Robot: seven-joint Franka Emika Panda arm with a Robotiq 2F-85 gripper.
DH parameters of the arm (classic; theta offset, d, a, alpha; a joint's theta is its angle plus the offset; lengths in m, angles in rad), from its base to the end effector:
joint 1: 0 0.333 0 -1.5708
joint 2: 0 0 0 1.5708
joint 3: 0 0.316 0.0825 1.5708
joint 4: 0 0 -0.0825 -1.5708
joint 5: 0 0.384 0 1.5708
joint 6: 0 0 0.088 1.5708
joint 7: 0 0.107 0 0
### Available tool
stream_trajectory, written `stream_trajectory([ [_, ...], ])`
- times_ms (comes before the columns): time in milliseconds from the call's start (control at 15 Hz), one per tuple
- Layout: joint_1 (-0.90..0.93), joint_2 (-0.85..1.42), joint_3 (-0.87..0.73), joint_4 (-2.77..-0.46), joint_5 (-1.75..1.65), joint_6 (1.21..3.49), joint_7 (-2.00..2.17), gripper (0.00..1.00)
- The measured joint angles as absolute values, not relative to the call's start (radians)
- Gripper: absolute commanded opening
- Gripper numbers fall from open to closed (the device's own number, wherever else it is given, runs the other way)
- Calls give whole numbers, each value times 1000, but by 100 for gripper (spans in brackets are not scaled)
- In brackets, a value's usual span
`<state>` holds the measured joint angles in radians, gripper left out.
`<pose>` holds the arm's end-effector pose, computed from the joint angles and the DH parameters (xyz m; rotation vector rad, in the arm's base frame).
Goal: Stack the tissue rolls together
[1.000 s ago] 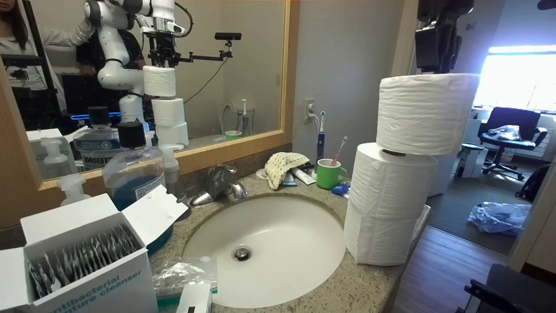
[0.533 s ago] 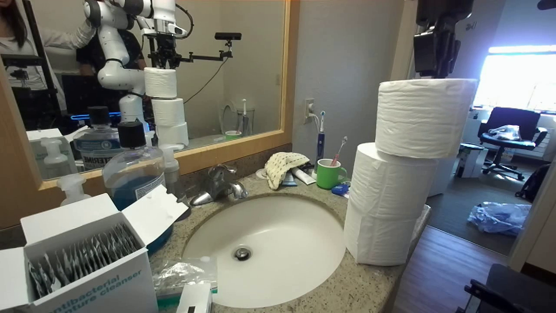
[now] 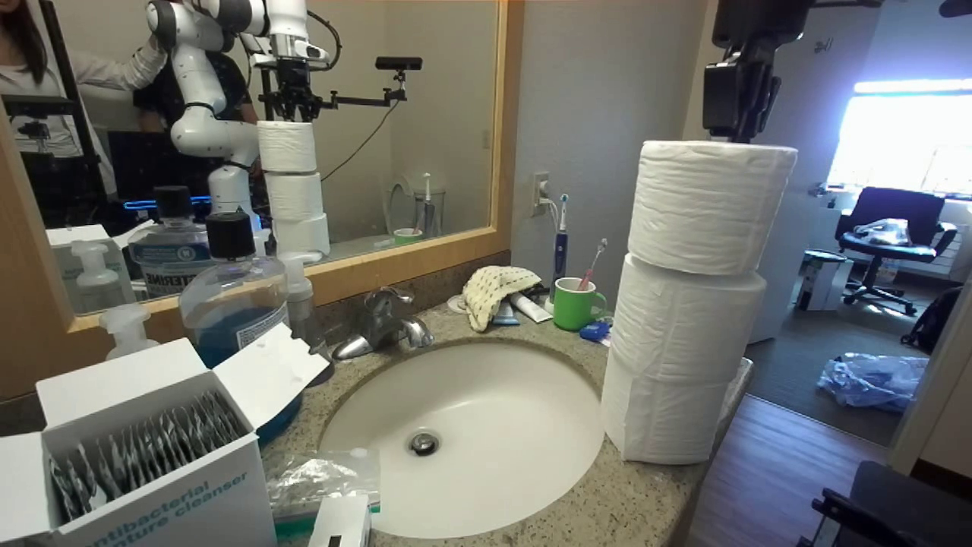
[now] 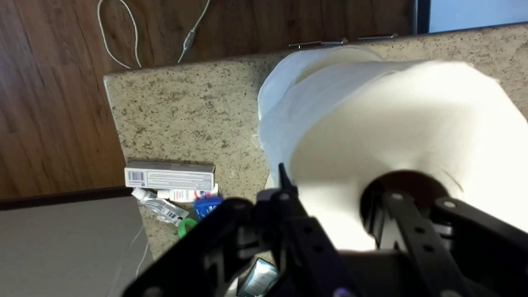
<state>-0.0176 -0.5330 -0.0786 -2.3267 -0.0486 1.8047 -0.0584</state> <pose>0.3902 -0.0456 0.5359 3.1334 -0.0252 0.0146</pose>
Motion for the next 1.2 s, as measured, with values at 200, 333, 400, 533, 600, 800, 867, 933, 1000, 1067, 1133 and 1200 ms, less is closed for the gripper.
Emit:
stream_trajectory([
  [200,-18,-535,-82,-2349,-49,1839,-58,13],
  [333,-18,-535,-84,-2364,-49,1854,-58,13],
  [400,-18,-536,-85,-2369,-49,1859,-58,13],
  [533,-18,-539,-87,-2371,-49,1859,-58,13],
  [600,-18,-541,-88,-2372,-49,1859,-58,13],
  [800,-18,-550,-88,-2378,-49,1859,-58,13],
  [867,-18,-556,-88,-2381,-49,1859,-58,13],
  [933,-18,-561,-88,-2383,-49,1859,-58,13],
  [1000,-18,-567,-88,-2385,-49,1859,-58,13],
  [1067,-18,-572,-88,-2387,-49,1859,-58,13],
  [1133,-18,-577,-88,-2390,-49,1859,-58,13],
  [1200,-18,-582,-88,-2393,-49,1859,-58,40],
])
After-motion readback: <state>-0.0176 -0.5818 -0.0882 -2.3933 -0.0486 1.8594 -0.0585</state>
